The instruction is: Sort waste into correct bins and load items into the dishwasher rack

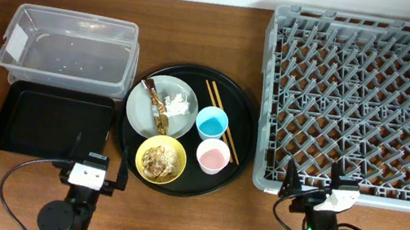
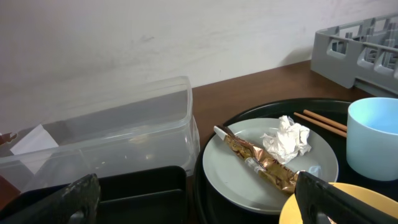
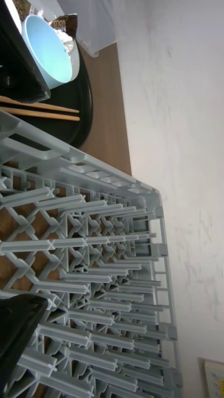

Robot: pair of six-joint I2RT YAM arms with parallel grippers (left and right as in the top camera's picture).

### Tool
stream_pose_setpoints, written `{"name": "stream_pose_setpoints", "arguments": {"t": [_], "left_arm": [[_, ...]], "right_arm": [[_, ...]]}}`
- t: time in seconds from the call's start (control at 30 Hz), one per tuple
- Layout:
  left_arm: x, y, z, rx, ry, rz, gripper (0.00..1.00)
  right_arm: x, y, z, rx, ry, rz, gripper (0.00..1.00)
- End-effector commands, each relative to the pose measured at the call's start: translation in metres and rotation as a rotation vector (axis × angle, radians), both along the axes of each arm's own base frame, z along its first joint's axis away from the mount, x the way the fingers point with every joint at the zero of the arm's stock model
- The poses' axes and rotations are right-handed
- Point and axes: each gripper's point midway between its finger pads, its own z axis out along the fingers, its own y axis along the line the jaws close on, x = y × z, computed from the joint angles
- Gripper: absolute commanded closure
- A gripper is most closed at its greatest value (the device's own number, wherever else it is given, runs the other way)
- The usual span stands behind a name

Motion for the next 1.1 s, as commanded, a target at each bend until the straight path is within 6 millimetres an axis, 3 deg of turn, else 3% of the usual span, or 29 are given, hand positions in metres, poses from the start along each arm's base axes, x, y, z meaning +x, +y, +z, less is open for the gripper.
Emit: {"name": "stream_pose_setpoints", "arguments": {"t": [0.0,0.97,1.03,1.07], "left_arm": [[0.000,-0.002,-0.001,-0.006,0.003,-0.008,0.01],[0.000,-0.002,-0.001,-0.006,0.003,-0.008,0.01],[0.001,0.030,0.002,0.160,-0.016,0.165,0.01],[0.001,0.032,0.003,0.159,-0.018,0.175,0.01]], "right_arm": [[0.001,-0.005,-0.002,-0.153,-0.016,-0.016,0.01],[0.001,-0.005,-0.002,-0.153,-0.016,-0.016,0.01],[0.001,-0.005,-0.002,-0.153,-0.016,-0.017,0.01],[0.001,-0.005,-0.002,-0.153,-0.016,-0.016,0.01]]}}
